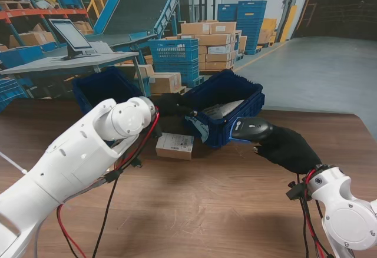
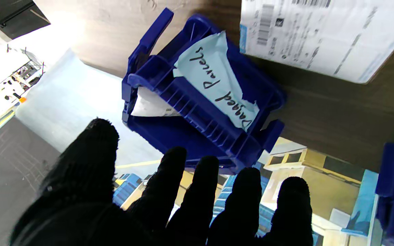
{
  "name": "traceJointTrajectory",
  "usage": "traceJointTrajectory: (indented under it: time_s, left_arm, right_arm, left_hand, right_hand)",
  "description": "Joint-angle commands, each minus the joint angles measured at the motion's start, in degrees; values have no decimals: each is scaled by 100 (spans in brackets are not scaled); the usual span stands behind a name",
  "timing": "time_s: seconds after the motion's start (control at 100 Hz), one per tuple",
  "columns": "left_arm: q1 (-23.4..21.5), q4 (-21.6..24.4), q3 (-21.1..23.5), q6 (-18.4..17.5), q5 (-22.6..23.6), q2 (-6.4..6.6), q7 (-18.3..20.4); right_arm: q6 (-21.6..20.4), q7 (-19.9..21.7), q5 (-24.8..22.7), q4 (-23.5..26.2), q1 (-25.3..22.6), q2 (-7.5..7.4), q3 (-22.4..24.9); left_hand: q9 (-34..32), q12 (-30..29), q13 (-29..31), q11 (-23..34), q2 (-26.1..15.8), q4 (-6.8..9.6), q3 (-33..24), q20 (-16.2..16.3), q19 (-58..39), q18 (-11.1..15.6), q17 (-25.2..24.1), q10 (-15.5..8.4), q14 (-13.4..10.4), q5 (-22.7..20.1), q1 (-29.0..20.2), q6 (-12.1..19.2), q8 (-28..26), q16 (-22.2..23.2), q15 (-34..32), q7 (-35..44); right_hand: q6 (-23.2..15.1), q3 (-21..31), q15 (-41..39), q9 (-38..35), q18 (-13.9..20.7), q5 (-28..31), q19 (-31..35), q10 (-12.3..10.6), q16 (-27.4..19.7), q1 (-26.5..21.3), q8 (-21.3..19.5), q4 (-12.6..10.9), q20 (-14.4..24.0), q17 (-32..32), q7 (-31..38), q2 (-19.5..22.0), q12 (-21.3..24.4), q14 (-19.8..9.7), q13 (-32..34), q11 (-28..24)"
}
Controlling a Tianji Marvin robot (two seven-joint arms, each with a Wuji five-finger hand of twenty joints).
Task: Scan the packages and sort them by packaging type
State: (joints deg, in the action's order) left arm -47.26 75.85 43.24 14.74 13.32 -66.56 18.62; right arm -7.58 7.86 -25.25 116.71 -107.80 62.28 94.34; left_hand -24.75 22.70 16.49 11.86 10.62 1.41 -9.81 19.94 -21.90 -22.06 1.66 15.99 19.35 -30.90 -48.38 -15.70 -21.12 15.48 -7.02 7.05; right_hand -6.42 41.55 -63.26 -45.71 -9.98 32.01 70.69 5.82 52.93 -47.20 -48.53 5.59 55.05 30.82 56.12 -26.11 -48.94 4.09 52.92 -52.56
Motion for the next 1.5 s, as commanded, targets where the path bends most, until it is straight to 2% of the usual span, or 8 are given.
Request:
traceJointTrajectory:
  time_s: [0.0, 0.3, 0.55, 0.93, 1.2, 1.39, 1.49]
  left_arm:
    - [-49, -98, -28, -67, -45, 44, 173]
    - [-47, -478, -153, -285, -52, 143, 545]
    - [-23, -762, -233, -425, -93, 160, 672]
    - [207, -1395, -666, -806, -132, 53, 677]
    - [299, -1665, -879, -969, -98, -15, 596]
    - [465, -1654, -1178, -1136, -216, 99, 1158]
    - [413, -1557, -1191, -1245, -149, 185, 1258]
  right_arm:
    - [-13, 63, -12, 27, 15, 37, -20]
    - [-3, 99, -7, 15, 45, 30, -27]
    - [8, 134, -3, 4, 72, 22, -47]
    - [29, 161, -17, 34, 64, 17, -48]
    - [32, 199, 0, 7, 69, 10, -57]
    - [33, 202, 14, -8, 83, 10, -55]
    - [21, 193, 19, -18, 93, 11, -61]
  left_hand:
    - [207, -78, -238, -104, -236, 167, 171, 72, 149, -2, -67, 43, -75, 263, -62, -106, 75, 5, 65, -113]
    - [301, -106, -270, -185, -326, 157, 347, 102, 165, -20, -87, 35, -56, 369, 57, -114, 90, 18, 86, -167]
    - [355, -138, -311, -264, -353, 159, 422, 115, 221, -16, -104, 39, -61, 415, 49, -109, 98, 19, 112, -186]
    - [415, -150, -370, -323, -410, 171, 498, 138, 301, 14, -116, 18, -104, 470, 29, -95, 105, 15, 139, -198]
    - [435, -146, -394, -325, -505, 174, 518, 157, 342, 29, -120, 21, -126, 475, -17, -86, 103, 13, 146, -189]
    - [541, -182, -540, -400, -681, 151, 628, 157, 437, 73, -204, -16, -132, 645, -12, -38, 116, -16, 216, -238]
    - [530, -192, -547, -423, -707, 151, 685, 165, 476, 65, -199, -24, -130, 659, -44, -33, 112, -21, 223, -232]
  right_hand:
    - [-364, 587, -20, -76, 16, 401, 74, 110, -15, -626, -87, 81, 75, 9, 163, 488, -39, 4, 38, 32]
    - [-366, 584, -19, -70, 5, 394, 76, 107, -15, -632, -88, 79, 75, 10, 160, 486, -40, -1, 37, 33]
    - [-368, 581, -21, -69, 22, 397, 73, 112, -14, -630, -90, 77, 73, 11, 161, 490, -40, 6, 38, 34]
    - [-367, 583, -20, -72, 16, 395, 72, 108, -15, -632, -90, 76, 72, 9, 161, 492, -39, 8, 37, 33]
    - [-366, 582, -18, -74, 18, 400, 76, 108, -15, -630, -90, 76, 73, 12, 164, 491, -42, 0, 33, 32]
    - [-362, 585, -18, -71, 12, 394, 71, 112, -15, -633, -91, 75, 70, 4, 163, 490, -42, 3, 33, 31]
    - [-366, 584, -19, -68, 0, 394, 73, 110, -15, -632, -90, 75, 71, 5, 161, 486, -39, 4, 30, 34]
